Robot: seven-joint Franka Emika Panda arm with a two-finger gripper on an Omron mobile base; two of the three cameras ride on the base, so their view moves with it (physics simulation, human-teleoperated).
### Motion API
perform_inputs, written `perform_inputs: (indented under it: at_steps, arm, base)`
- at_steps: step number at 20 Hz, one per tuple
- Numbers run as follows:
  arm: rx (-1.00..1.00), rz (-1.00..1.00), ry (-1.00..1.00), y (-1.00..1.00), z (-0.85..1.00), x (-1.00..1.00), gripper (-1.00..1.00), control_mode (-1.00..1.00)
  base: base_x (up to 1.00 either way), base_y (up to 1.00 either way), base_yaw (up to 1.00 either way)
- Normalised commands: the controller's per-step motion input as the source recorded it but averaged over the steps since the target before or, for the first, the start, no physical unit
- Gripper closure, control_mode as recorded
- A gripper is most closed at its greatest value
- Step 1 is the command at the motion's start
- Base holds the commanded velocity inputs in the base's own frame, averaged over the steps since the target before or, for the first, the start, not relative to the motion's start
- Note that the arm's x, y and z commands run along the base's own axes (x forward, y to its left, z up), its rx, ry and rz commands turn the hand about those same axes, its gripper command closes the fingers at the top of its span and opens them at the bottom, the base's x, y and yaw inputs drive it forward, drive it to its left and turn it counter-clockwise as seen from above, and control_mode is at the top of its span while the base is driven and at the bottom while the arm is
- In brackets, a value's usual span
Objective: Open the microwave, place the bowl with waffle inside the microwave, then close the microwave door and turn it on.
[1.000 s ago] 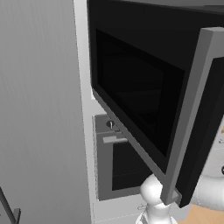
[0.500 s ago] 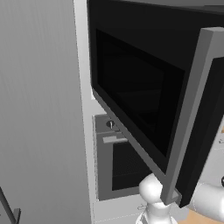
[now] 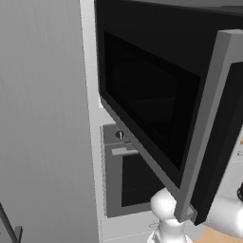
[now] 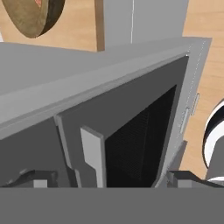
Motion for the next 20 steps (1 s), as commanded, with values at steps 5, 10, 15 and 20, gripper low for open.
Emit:
perform_inputs:
  at_steps: [5, 10, 15, 20]
  arm:
    - [0.0, 0.0, 0.01, -0.11, 0.0, 0.0, -1.0, -1.0]
    - [0.0, 0.0, 0.0, -0.39, 0.0, 0.02, -1.0, -1.0]
    - [0.0, 0.0, 0.0, -0.51, -0.06, 0.37, -1.0, -1.0]
    - [-0.06, -0.13, 0.0, 0.01, -0.28, 0.4, -1.0, -1.0]
  base:
    - [0.0, 0.0, 0.0]
    - [0.0, 0.0, 0.0]
    - [0.0, 0.0, 0.0]
    - [0.0, 0.0, 0.0]
